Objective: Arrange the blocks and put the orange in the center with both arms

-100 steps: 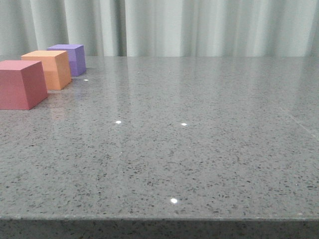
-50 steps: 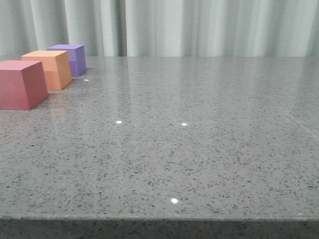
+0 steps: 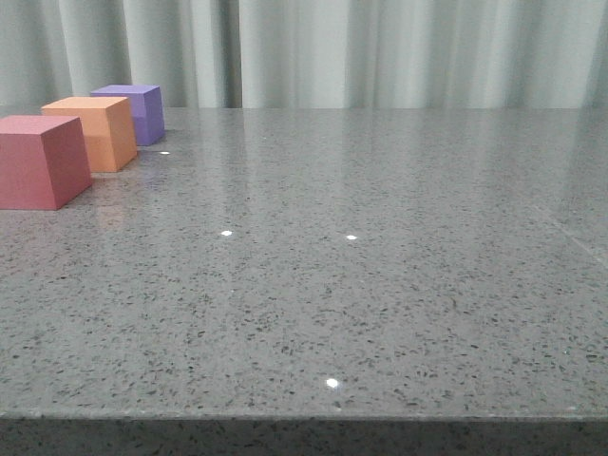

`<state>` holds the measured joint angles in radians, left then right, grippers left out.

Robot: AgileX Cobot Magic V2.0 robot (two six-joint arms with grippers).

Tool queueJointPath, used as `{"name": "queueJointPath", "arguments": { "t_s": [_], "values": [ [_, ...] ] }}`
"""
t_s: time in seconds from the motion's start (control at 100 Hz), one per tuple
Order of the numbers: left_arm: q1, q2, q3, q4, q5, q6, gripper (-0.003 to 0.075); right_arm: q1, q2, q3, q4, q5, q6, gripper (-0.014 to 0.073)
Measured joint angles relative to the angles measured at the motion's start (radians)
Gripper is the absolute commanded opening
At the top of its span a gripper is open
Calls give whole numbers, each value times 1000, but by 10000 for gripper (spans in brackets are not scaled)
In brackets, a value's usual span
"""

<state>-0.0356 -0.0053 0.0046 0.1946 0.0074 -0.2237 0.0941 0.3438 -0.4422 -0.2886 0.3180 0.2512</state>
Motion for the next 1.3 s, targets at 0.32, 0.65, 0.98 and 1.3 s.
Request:
{"name": "queueJointPath", "arguments": {
  "t_s": [0.32, 0.65, 0.98, 1.3],
  "values": [
    [-37, 0, 0, 6, -21, 0, -20, 0, 0, 2, 0, 0, 0, -68],
    [-37, 0, 0, 3, -21, 0, -20, 0, 0, 2, 0, 0, 0, -68],
    [-37, 0, 0, 2, -22, 0, -20, 0, 0, 2, 0, 0, 0, -68],
    [-37, 0, 0, 2, -22, 0, -20, 0, -3, 2, 0, -2, 0, -68]
  ]
}}
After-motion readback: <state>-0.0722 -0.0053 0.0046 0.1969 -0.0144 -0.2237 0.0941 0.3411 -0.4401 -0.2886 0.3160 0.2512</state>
